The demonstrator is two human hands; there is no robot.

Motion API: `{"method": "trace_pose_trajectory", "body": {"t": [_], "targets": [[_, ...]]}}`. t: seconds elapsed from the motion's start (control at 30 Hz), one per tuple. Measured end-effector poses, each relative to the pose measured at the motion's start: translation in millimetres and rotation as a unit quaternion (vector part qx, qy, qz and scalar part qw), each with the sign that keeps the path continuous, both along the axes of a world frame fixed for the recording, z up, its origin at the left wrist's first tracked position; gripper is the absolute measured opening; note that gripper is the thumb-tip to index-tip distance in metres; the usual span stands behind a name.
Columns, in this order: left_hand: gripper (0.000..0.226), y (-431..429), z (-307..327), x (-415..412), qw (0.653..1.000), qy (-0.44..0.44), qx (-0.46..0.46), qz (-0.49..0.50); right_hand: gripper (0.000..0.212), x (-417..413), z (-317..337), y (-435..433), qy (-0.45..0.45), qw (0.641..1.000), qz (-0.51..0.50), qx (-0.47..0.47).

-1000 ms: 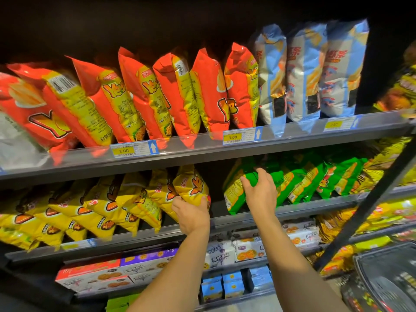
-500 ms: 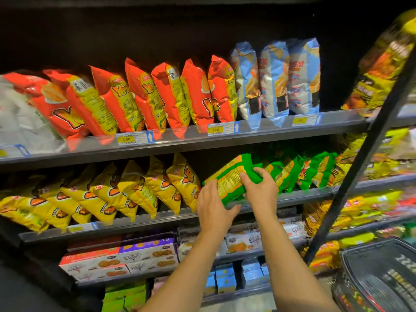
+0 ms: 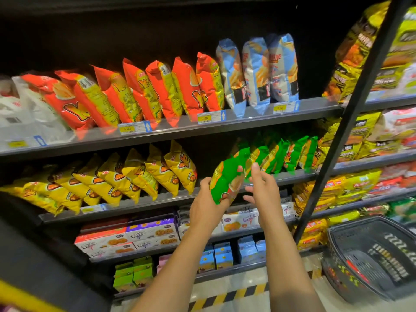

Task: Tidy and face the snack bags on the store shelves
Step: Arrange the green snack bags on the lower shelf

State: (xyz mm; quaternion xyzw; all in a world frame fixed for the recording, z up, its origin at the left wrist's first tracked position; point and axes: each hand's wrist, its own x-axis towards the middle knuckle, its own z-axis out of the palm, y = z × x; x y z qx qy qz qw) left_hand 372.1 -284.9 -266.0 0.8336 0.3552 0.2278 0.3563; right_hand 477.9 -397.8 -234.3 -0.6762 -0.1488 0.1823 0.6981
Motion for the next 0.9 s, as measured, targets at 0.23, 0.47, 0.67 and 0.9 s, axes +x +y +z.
{"method": "trace_pose_trajectory", "body": {"t": [0.23, 0.47, 0.67, 0.9], "targets": [[0.053, 31, 38, -28, 0.938, -0.096, -0.314, -0.111, 0.053, -16, -13, 11, 0.05, 0.992, 0.111, -0.025], [0.054, 41, 61, -37, 0.904, -0.081, -0.394, -0.143, 0.06, -36, 3, 20, 0.049, 0.993, 0.106, -0.029], [0.058, 23, 82, -40, 0.883, -0.088, -0.436, -0.15, 0.061, -25, -3, -1, 0.171, 0.982, 0.078, 0.031], [0.071, -18, 97, -17, 0.838, -0.182, -0.507, -0.082, 0.072, 6, -11, -41, 0.257, 0.958, 0.098, 0.087]]}}
